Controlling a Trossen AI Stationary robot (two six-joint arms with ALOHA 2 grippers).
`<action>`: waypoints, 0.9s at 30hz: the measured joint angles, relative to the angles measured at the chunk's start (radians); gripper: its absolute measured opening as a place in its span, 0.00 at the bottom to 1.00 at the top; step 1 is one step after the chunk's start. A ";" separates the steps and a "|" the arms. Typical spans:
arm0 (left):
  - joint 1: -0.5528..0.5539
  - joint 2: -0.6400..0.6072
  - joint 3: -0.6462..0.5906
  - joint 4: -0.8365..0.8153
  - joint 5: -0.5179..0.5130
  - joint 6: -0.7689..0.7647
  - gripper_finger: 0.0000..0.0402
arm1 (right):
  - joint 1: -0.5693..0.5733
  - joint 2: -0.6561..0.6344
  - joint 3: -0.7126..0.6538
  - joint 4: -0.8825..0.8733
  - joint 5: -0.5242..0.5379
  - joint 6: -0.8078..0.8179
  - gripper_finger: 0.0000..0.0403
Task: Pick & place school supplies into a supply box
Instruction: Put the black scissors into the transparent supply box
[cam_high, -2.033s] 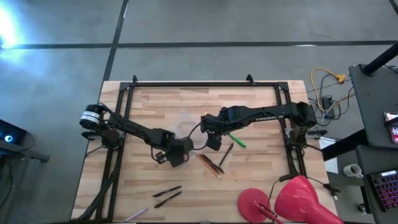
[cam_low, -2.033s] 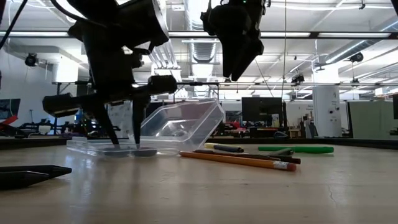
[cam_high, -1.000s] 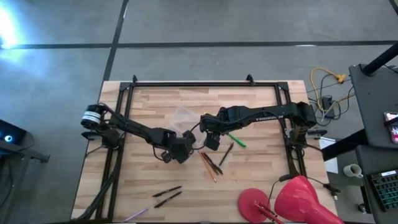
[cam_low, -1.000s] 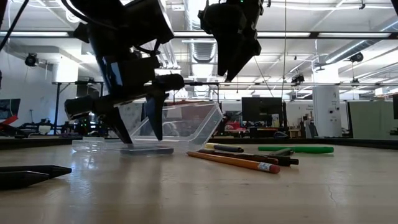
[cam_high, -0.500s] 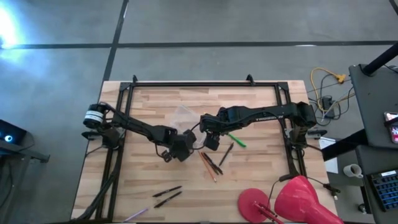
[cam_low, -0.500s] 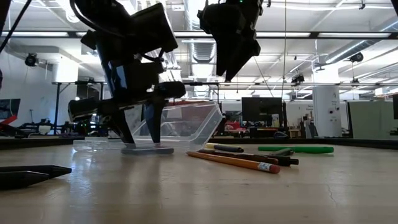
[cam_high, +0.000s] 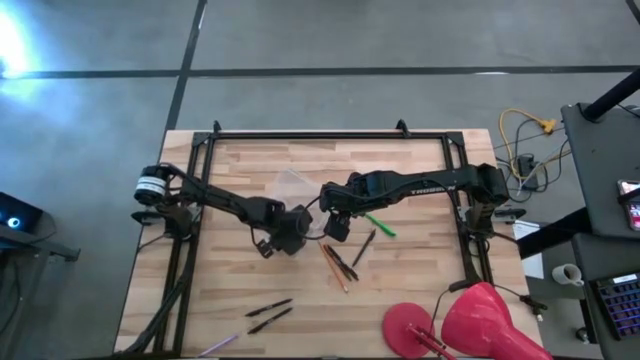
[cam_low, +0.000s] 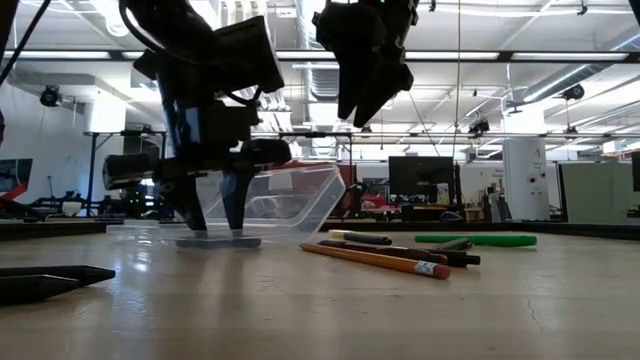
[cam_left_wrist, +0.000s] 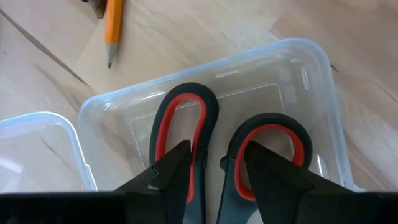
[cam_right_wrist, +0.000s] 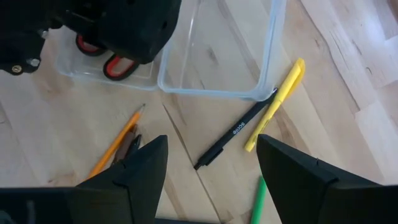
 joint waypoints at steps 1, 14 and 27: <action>-0.001 0.000 0.000 -0.002 0.001 0.000 0.34 | 0.000 0.000 -0.001 0.002 0.000 0.000 0.59; 0.005 0.092 -0.001 -0.015 0.007 0.008 0.34 | 0.000 0.000 -0.033 0.008 -0.004 0.035 0.59; 0.009 0.094 -0.003 -0.005 0.003 0.015 0.12 | 0.000 0.000 -0.038 0.011 -0.010 0.042 0.59</action>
